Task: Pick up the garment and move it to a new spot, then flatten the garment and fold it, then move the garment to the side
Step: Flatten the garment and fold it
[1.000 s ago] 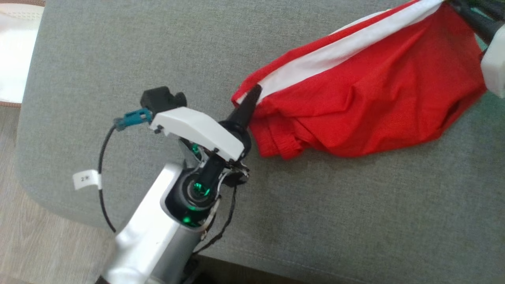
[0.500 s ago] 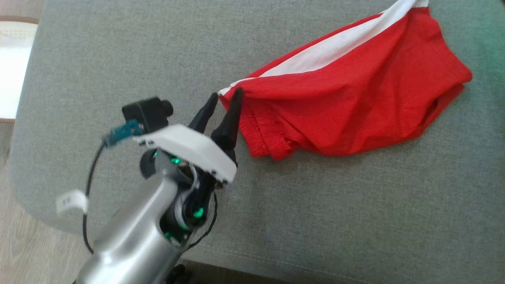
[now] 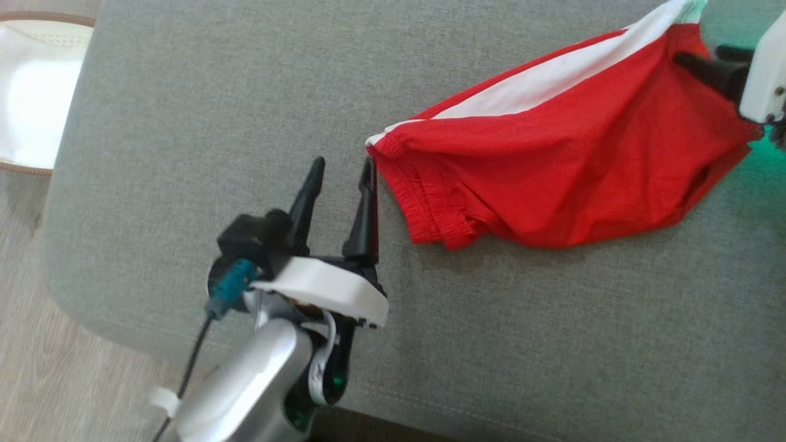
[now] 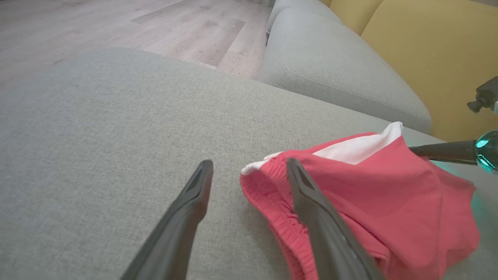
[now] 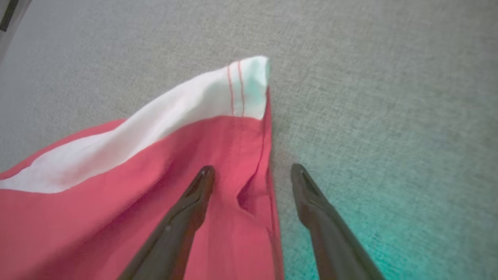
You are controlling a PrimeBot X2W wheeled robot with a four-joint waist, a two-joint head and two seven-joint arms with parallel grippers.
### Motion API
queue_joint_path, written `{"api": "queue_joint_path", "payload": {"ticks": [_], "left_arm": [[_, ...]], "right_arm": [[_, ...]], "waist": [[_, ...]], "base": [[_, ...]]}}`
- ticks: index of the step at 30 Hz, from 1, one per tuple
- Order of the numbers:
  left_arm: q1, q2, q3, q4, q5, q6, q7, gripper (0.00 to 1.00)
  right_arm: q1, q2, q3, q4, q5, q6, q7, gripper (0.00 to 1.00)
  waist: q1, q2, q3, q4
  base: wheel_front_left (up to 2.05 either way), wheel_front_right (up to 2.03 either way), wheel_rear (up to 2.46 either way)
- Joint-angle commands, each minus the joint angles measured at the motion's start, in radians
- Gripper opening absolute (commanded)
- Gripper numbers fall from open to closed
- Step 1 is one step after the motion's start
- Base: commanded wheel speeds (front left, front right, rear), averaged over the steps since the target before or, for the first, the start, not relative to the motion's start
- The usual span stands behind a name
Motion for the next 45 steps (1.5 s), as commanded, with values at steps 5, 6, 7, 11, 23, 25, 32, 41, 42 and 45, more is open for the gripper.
{"api": "queue_joint_path", "payload": {"ticks": [5,6,7,11,23,25,32,41,42,45], "left_arm": [[0.031,-0.014,0.045,0.001,0.06,-0.032,-0.012,1.0],[0.034,-0.02,0.05,0.002,0.068,-0.041,-0.012,1.0],[0.037,-0.026,0.057,0.002,0.08,-0.048,-0.012,1.0],[0.057,-0.037,0.087,0.003,0.134,-0.082,-0.012,1.0],[0.215,-0.032,0.199,-0.017,0.272,-0.157,-0.012,1.0],[0.238,-0.036,0.213,-0.016,0.286,-0.171,-0.012,1.0],[0.285,-0.07,0.254,-0.01,0.306,-0.209,-0.012,1.0],[0.301,-0.119,0.273,0.023,0.329,-0.262,-0.012,1.0],[0.302,-0.123,0.276,0.024,0.33,-0.265,-0.012,1.0],[0.297,-0.132,0.277,0.029,0.336,-0.275,-0.012,1.0]], "right_arm": [[0.089,0.018,-0.014,-0.047,-0.059,0.007,0.102,0.48],[0.097,0.022,-0.023,-0.056,-0.07,0.007,0.106,0.0],[0.107,0.028,-0.031,-0.067,-0.082,0.007,0.108,0.0],[0.147,0.056,-0.12,-0.092,-0.091,0.007,0.055,0.0],[0.344,0.014,-0.507,-0.012,-0.012,0.007,-0.038,0.0],[0.357,0.004,-0.563,0.019,-0.028,0.007,-0.06,0.0],[0.352,0.023,-0.665,0.001,-0.105,0.007,-0.056,0.0],[0.402,0.275,-0.689,-0.275,-0.266,0.007,0.153,0.0],[0.414,0.32,-0.694,-0.309,-0.289,0.007,0.179,0.0],[0.44,0.453,-0.7,-0.387,-0.381,0.007,0.245,0.0]], "waist": [[0.0,0.0,-0.022,0.008],[0.0,0.0,-0.023,0.007],[0.0,0.0,-0.027,0.005],[0.0,0.0,-0.05,-0.026],[0.0,0.0,-0.169,-0.162],[0.0,0.0,-0.176,-0.17],[0.0,0.0,-0.19,-0.183],[0.0,0.0,-0.21,-0.165],[0.0,0.0,-0.207,-0.162],[0.0,0.0,-0.192,-0.149]], "base": [[0.0,0.0,0.0],[0.0,0.0,0.0],[0.0,0.0,0.0],[0.0,0.0,0.0],[0.0,0.0,0.0],[0.0,0.0,0.0],[0.0,0.0,0.0],[0.0,0.0,0.0],[0.0,0.0,0.0],[0.0,0.0,0.0]]}}
